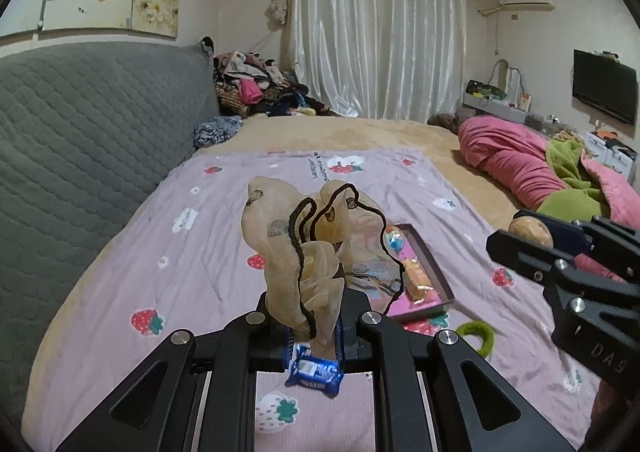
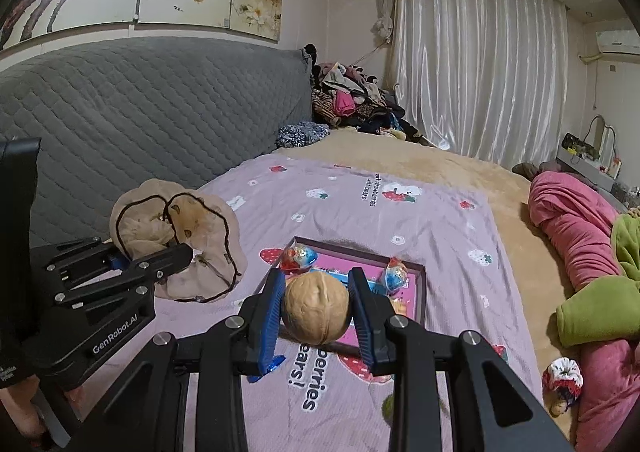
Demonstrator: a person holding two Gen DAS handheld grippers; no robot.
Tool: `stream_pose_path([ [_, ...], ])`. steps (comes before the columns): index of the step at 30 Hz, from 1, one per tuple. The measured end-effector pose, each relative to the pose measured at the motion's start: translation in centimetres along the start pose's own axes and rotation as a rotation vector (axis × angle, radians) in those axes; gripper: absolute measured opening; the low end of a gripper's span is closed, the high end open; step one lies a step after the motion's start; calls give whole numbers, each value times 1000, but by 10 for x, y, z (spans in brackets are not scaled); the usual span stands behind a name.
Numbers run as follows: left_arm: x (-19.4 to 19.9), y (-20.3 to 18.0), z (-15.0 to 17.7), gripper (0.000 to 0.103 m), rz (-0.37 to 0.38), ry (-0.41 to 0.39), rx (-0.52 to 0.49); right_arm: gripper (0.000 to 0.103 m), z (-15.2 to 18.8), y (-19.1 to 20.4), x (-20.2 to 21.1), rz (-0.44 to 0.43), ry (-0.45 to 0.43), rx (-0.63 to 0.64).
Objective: Organize objects
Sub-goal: 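Lift the scrunchie and walnut and carry both over the pink tray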
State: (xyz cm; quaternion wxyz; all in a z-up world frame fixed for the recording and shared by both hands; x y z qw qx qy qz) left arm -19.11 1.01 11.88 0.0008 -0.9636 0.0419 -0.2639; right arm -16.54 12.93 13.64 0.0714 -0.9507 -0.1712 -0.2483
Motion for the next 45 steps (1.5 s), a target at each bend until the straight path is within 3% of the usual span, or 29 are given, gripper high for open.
stream_pose_path([
  [20,-48,6,-66,15,13,-23,-9,33,-39,-8,-38,12,-30,38],
  [37,-135,19,-13,15,-14,32,2,33,-30,-20,-102,15,-21,38],
  [45,-185,-3,30,15,48,91,1,33,13,-25,-150,21,31,10],
])
Point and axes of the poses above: each gripper's, at about its wrist camera, not at the fingertips, and x roughly against the way its jaws point, y to its left, z to its underside, the point moved 10 cm from there along -x, roughly the way its jaws point, and after that the axes turned 1 degree about -y, right-handed, at the moved point
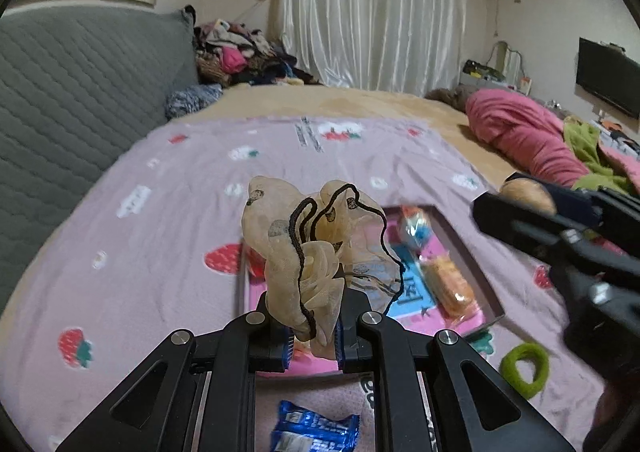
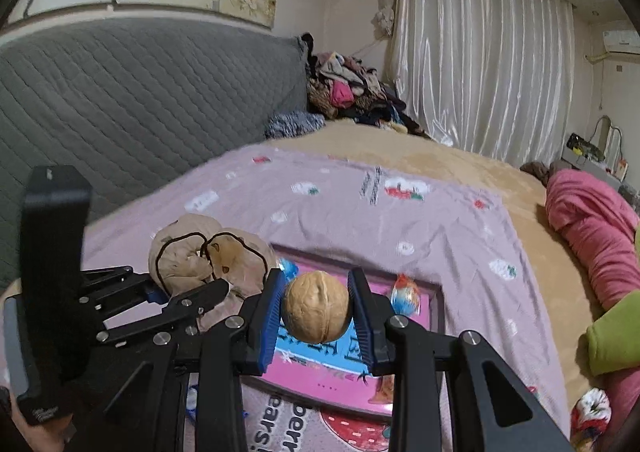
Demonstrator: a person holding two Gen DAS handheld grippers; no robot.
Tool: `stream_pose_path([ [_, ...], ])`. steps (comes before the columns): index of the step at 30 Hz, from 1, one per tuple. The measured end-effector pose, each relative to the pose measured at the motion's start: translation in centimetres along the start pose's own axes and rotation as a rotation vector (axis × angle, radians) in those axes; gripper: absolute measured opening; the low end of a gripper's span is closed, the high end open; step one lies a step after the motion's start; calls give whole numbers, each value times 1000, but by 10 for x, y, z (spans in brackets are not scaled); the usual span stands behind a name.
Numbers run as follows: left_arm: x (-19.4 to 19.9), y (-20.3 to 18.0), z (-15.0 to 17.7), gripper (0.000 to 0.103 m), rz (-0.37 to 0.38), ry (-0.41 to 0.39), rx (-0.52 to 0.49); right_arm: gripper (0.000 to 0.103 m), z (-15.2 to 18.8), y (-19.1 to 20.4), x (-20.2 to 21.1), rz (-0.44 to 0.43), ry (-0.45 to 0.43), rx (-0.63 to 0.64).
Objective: Organize objects
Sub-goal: 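Lift the scrunchie and walnut and carry both over the pink tray, then lower the scrunchie into the tray while the right lowers the walnut beside it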
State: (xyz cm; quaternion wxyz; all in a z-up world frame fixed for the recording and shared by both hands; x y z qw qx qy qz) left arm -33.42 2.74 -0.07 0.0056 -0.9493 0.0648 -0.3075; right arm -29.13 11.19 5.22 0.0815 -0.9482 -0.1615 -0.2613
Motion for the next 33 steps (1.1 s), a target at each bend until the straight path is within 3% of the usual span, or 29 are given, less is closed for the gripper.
stream_pose_path([
  [5,-30,-9,26,15,27,10,18,33,31,-9,-32,6,50,-29],
  [15,-80,-18,60,15,9,80,-47,33,63,-31,-74,36,93,-49],
  [23,-99,-23,76,15,4,125,-64,33,97,-28,-107,26,173,-29],
  [33,-113,-17,88,15,17,181,-44,33,115,-36,-122,42,233,-26],
])
Point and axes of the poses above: each gripper's, at about its wrist camera, not at the fingertips, and x roughly against the way its jaws point, y to its left, z to its underside, the point moved 10 cm from there along -x, roughly the way its jaws point, and after that the axes turned 1 degree about -y, right-handed, at the moved point
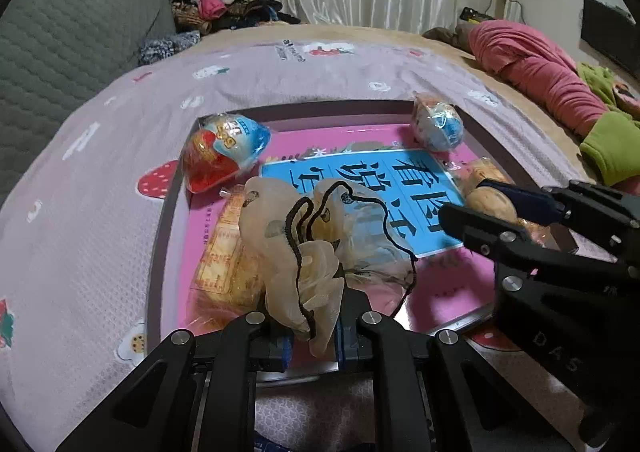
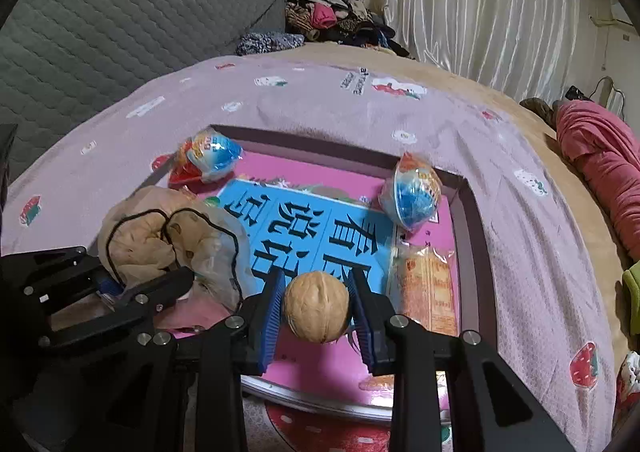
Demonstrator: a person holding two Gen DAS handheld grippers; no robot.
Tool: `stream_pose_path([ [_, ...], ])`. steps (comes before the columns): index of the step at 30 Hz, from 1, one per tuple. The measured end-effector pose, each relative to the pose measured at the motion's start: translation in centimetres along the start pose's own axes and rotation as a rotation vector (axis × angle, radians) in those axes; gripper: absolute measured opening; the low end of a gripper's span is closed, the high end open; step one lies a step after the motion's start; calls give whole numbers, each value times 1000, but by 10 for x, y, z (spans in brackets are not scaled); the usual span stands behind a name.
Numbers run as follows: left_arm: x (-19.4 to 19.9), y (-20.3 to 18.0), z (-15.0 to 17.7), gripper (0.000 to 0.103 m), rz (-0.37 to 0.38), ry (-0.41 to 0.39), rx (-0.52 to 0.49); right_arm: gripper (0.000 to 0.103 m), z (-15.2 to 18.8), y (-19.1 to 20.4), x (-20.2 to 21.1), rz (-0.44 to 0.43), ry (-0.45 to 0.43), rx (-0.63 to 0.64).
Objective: Organize objects
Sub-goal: 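Lower the scrunchie into the tray while the right lowers the walnut beside it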
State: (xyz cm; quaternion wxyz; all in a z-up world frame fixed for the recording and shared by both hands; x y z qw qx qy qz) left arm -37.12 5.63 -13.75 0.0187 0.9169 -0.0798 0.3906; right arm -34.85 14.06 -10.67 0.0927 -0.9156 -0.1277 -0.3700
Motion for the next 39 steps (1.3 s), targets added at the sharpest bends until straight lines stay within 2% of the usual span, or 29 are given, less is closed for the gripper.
stream_pose_path([
  [12,-3,2,3,22,-7,14,-1,33,14,-2,-18,-7,62,-1],
  [16,-1,1,2,28,-17,11,-11,33,16,-1,-20,-7,69,-1],
  [21,-2,2,3,29,-19,18,-14,33,18,-2,-22,-4,77,-2],
  [25,-3,1,2,36,-17,20,-16,33,18,-4,-23,-2,76,-10],
  [28,2,1,1,36,-28,11,-29,34,18,-4,-22,-1,76,-12],
  [32,12,-1,-5,42,-9,-13,-22,42,14,-5,-16,3,58,-18],
  [37,19,4,-7,45,-59,-32,-43,44,10,-5,-7,4,35,-19],
  [39,21,4,-9,48,-55,-36,-40,46,8,-7,-3,9,24,-18],
])
Point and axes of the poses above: each gripper's, at about its wrist camera, not at the fingertips, and x roughly against the way its jaws point, y to its left, z to its underside, the point moved 10 cm from there along -x, roughly the way its jaws point, and after that the axes turned 1 degree about -y, right-handed, at the moved point
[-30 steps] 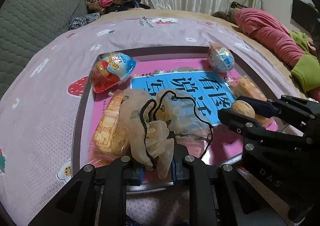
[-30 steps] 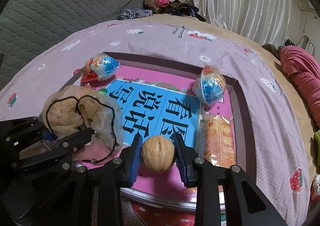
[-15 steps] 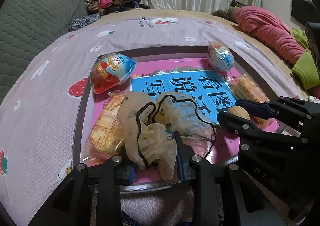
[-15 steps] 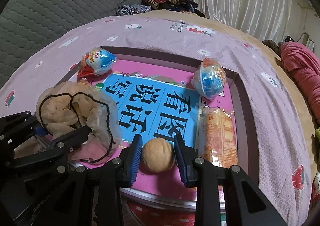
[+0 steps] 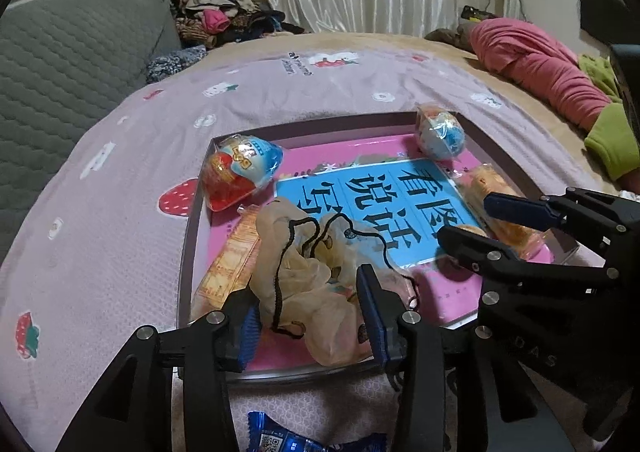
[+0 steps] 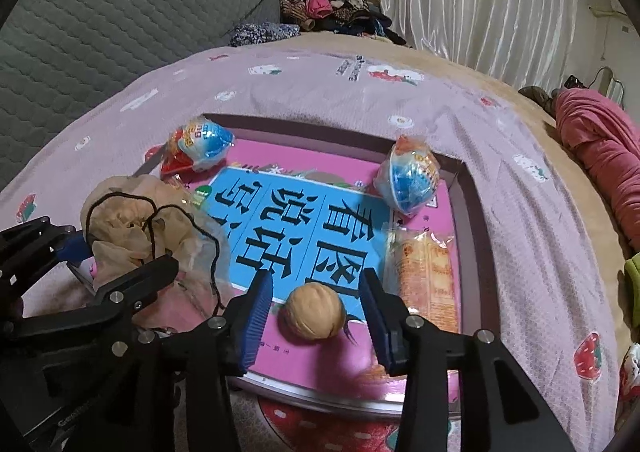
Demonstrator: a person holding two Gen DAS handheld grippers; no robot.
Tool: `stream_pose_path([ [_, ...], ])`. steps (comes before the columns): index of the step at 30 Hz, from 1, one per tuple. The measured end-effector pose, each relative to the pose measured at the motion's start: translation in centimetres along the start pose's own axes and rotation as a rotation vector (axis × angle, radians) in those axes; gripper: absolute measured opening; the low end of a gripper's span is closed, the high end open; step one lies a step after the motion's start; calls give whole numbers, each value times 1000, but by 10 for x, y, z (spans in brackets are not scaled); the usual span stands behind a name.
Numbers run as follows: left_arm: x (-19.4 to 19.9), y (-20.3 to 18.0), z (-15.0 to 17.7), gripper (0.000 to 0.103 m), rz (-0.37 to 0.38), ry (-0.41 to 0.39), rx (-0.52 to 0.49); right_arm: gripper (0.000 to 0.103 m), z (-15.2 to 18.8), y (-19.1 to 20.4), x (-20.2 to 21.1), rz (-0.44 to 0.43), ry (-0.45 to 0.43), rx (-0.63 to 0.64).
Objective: Organize objects
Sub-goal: 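Lower the scrunchie into the tray while the right lowers the walnut beside it, then open both grippers and withdraw them from the tray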
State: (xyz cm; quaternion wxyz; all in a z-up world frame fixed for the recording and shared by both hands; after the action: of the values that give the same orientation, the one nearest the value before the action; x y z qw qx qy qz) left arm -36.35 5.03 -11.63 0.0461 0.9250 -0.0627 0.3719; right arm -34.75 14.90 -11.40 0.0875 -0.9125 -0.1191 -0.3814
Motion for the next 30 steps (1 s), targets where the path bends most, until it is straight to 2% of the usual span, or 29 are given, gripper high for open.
stream_pose_path([
  [4,1,2,-1,62,17,5,14,51,-5,-5,5,9,-18,-14],
  [8,2,3,-1,70,46,9,37,52,-8,-9,10,14,-31,-24],
  [10,3,4,-2,75,28,8,26,52,-8,-10,11,14,-36,-30],
  [16,7,16,-5,78,-58,-5,6,52,-11,-13,14,14,-48,-38],
  [21,12,22,-7,82,-60,-14,23,53,-13,-16,18,15,-59,-50],
  [30,36,30,-21,86,-33,-66,74,72,-24,-22,40,34,-112,-74],
])
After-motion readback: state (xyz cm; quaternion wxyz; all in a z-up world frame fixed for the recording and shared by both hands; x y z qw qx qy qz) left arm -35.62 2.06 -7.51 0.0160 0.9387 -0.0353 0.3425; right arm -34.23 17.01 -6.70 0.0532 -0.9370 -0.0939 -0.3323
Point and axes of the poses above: each gripper's, at about its wrist camera, not at the fingertips, and x roughly against the way its jaws point, y to its left, z to its underside, the point moved 10 cm from there along -x, roughly the way its jaws point, and after that the axes turned 1 degree about -y, right-handed, at the moved point
